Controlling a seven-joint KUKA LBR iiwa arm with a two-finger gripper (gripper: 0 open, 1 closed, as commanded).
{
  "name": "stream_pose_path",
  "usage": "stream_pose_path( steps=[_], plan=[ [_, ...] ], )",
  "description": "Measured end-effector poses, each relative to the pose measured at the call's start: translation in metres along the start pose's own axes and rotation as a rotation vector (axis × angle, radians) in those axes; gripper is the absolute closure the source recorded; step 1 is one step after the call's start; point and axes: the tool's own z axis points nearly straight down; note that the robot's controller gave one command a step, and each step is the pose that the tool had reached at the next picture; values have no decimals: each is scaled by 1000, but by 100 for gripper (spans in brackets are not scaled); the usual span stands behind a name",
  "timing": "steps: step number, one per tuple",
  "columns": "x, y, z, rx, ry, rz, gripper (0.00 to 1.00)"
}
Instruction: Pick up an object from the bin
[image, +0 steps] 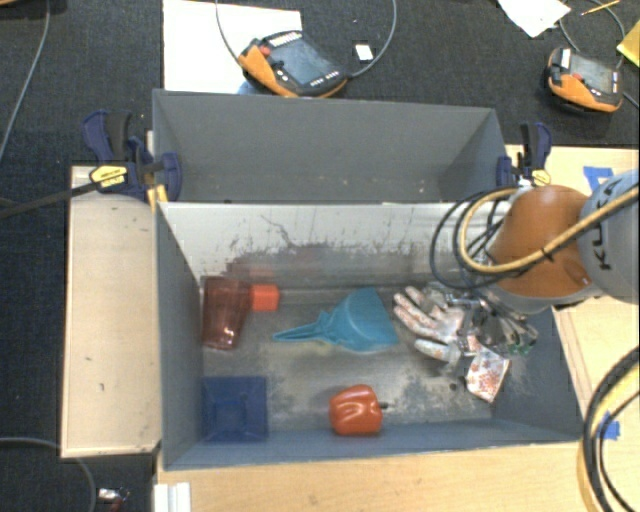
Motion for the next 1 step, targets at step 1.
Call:
stream_pose_path(
  steps=[1],
  plan=[
    [-12, -49, 0, -2, -5, 73, 0]
  ],
)
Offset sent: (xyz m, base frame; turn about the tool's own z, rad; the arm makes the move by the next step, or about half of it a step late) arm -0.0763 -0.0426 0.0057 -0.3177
